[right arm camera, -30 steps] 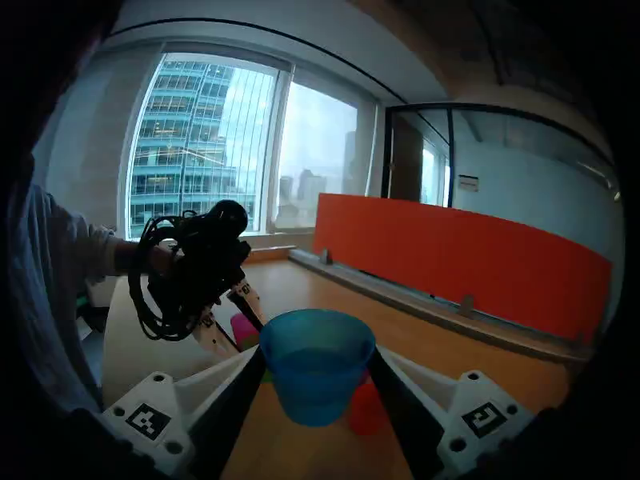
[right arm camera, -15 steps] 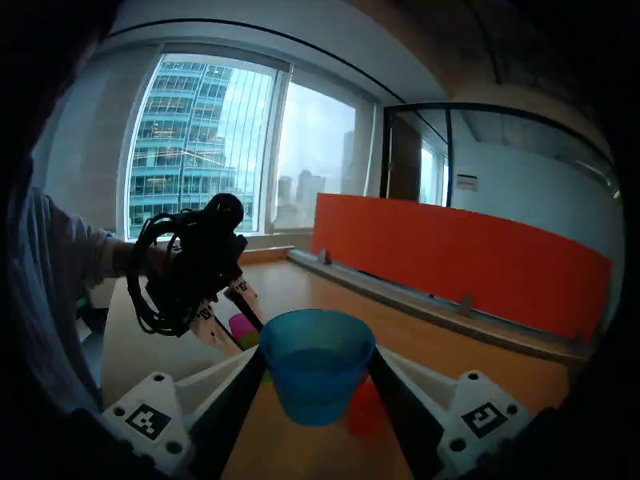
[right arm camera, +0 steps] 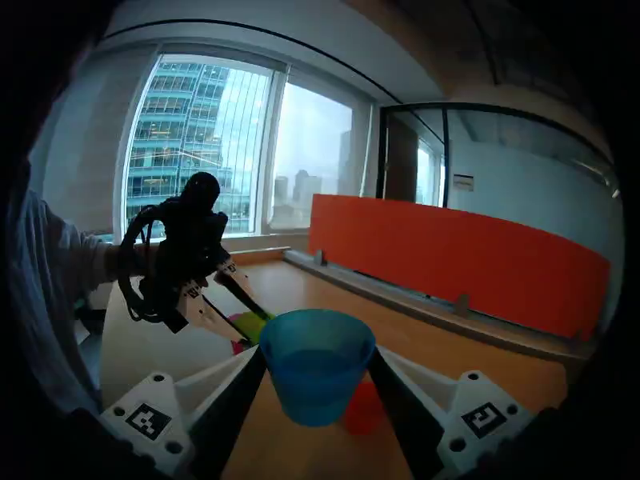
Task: Pour water
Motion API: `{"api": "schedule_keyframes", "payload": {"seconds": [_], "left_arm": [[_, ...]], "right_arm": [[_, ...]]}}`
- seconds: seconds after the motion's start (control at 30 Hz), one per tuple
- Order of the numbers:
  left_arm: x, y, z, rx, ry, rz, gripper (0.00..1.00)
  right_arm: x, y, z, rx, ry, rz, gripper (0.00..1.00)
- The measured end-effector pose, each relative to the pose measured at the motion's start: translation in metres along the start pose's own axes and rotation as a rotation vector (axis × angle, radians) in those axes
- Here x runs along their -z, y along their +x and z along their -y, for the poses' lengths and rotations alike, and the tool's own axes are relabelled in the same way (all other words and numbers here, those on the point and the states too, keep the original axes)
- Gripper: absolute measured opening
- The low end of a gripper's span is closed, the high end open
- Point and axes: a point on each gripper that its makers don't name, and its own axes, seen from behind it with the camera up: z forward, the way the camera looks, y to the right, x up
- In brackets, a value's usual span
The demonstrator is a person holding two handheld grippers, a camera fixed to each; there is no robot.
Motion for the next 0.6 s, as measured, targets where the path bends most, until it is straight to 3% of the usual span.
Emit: {"api": "schedule_keyframes", "payload": {"seconds": [0.6], "left_arm": [[0.031,0.046,0.004,0.020,0.034,-0.196,0.90]], "right_arm": [[-0.001,0.006,-0.008,-0.010,-0.013,-0.010,0.90]]}}
